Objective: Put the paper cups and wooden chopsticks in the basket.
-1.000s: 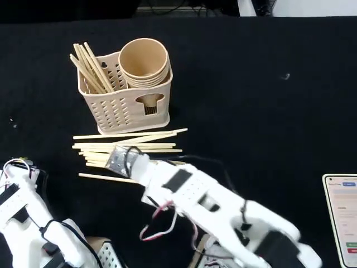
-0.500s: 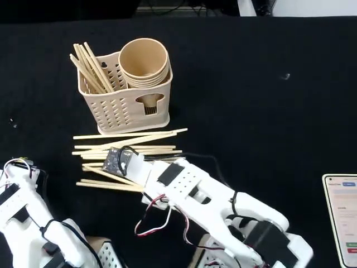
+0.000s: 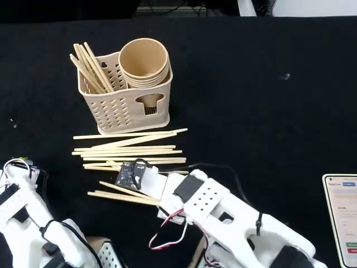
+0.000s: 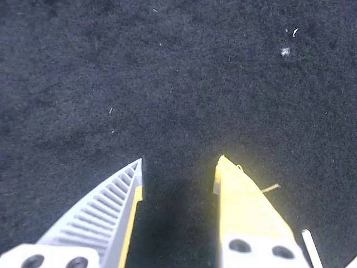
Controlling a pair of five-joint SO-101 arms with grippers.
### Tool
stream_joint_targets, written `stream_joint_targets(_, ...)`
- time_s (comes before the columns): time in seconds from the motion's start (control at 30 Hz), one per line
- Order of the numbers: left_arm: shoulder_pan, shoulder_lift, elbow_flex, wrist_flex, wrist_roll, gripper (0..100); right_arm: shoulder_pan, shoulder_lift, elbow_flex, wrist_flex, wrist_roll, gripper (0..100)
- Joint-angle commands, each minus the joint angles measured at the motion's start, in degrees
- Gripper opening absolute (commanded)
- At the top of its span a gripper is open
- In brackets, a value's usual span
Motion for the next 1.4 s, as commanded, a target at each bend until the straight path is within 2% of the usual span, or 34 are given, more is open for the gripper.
stream_joint_targets(0.0, 0.7, -0.7, -1.9, -1.0, 0.1, 21, -0.8, -2.4, -0.4, 0.1, 0.4, 17.9)
stream_joint_targets(0.1, 0.7, -0.7, -1.9, -1.0, 0.1, 21, -1.3, -2.2, -3.6, -1.0, -1.0, 25.9)
stream_joint_targets(0.2, 0.7, -0.7, -1.9, -1.0, 0.1, 21, -1.9, -1.5, -5.6, -4.1, -8.1, 26.1)
stream_joint_targets(0.47, 0.7, -0.7, -2.0, -1.0, 0.1, 21, -15.2, 16.0, -11.8, -14.7, -13.5, 26.2)
stream_joint_targets(0.63, 0.4, -0.7, -1.9, -1.0, 0.1, 21, -15.1, 29.8, -20.6, -17.8, -12.8, 26.2)
stream_joint_targets(0.8, 0.3, -0.7, -1.9, -1.0, 0.1, 21, -14.3, 38.7, -28.5, -14.1, -12.8, 24.9)
stream_joint_targets(1.0, 0.3, -0.7, -1.9, -1.0, 0.1, 21, -14.2, 36.8, -30.0, -12.5, -12.7, 0.5)
stream_joint_targets(1.37, 0.3, -0.7, -1.9, -1.0, 0.1, 21, -14.2, 21.1, -25.7, -8.5, -12.8, 1.1)
